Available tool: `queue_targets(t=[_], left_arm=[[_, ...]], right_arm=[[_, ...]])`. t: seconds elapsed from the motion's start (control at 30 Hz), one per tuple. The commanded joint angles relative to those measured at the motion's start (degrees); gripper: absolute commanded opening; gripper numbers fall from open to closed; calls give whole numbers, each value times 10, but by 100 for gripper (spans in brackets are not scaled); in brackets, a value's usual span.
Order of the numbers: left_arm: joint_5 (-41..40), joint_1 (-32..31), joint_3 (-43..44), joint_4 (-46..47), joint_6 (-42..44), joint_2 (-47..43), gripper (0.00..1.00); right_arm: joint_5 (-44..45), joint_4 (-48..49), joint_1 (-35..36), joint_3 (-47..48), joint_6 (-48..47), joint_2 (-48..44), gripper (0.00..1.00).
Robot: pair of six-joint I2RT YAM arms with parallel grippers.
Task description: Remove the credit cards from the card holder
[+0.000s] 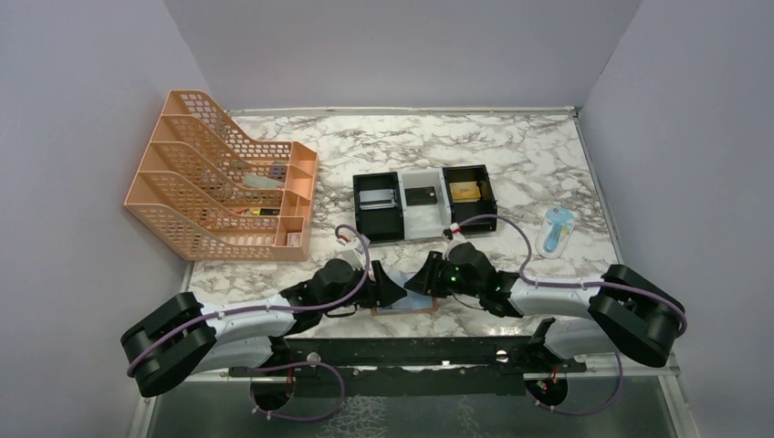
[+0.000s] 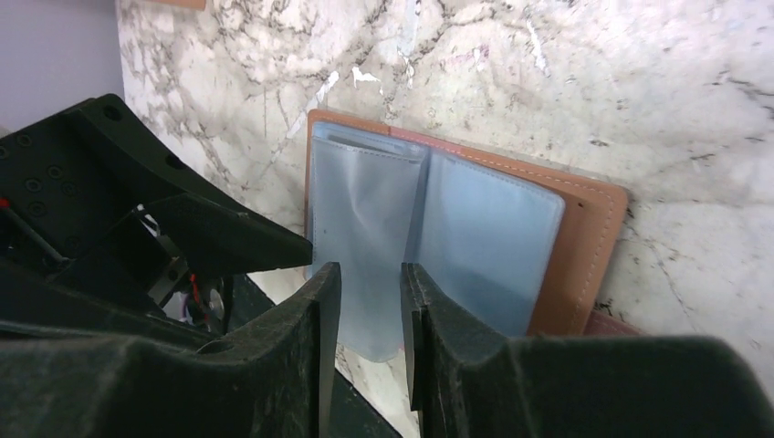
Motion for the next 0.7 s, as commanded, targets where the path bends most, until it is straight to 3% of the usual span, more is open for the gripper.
queue_targets(t=[0.0,0.4,0.67], left_arm=[[7,-2,3,37,5,14,61],[66,-9,71,127,15,134,59],[84,-30,119,137,26,209,61]], right_arm=[[80,-76,-5,-2,9,-52,32],[301,-288,-5,-27,59,-279,35],[351,-339,-5,-46,62,-382,38]])
